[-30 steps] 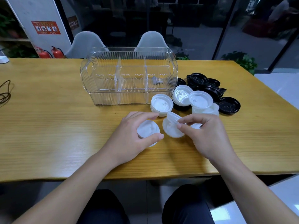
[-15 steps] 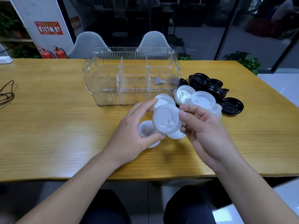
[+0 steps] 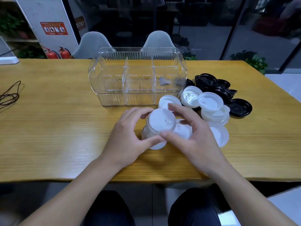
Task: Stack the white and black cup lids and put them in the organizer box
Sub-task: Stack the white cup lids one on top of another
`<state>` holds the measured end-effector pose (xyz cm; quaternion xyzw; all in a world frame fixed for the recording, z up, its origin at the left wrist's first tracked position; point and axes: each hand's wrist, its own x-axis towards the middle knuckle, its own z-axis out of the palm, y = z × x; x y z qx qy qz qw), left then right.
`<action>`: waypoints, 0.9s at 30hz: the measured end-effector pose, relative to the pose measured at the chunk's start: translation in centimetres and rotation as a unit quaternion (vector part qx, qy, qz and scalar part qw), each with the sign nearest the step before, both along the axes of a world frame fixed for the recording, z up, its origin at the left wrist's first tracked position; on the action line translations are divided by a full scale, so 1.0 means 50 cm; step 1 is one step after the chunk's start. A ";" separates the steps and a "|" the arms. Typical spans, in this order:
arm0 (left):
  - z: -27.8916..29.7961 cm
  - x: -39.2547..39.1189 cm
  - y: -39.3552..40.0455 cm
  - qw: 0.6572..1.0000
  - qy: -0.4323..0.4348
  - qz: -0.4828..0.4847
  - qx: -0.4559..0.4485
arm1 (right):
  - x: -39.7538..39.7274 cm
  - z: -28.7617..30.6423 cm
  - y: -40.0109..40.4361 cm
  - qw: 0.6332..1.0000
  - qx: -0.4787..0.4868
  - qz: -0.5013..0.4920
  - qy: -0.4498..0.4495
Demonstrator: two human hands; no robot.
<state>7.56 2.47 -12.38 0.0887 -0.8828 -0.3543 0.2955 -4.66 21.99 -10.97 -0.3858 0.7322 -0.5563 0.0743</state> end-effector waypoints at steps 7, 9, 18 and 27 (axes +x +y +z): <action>-0.022 0.005 -0.001 0.999 -0.021 0.019 -0.029 | -0.010 -0.025 -0.021 0.998 0.035 -0.018 0.058; -0.023 0.008 -0.009 0.999 -0.054 0.003 -0.005 | -0.013 -0.037 -0.022 0.997 0.048 -0.022 0.056; -0.033 -0.002 -0.016 0.986 -0.166 -0.014 0.011 | -0.007 -0.064 -0.022 0.988 0.107 0.003 0.110; -0.035 -0.004 -0.024 0.981 -0.192 -0.027 0.024 | -0.012 -0.059 -0.023 0.981 0.143 0.068 0.116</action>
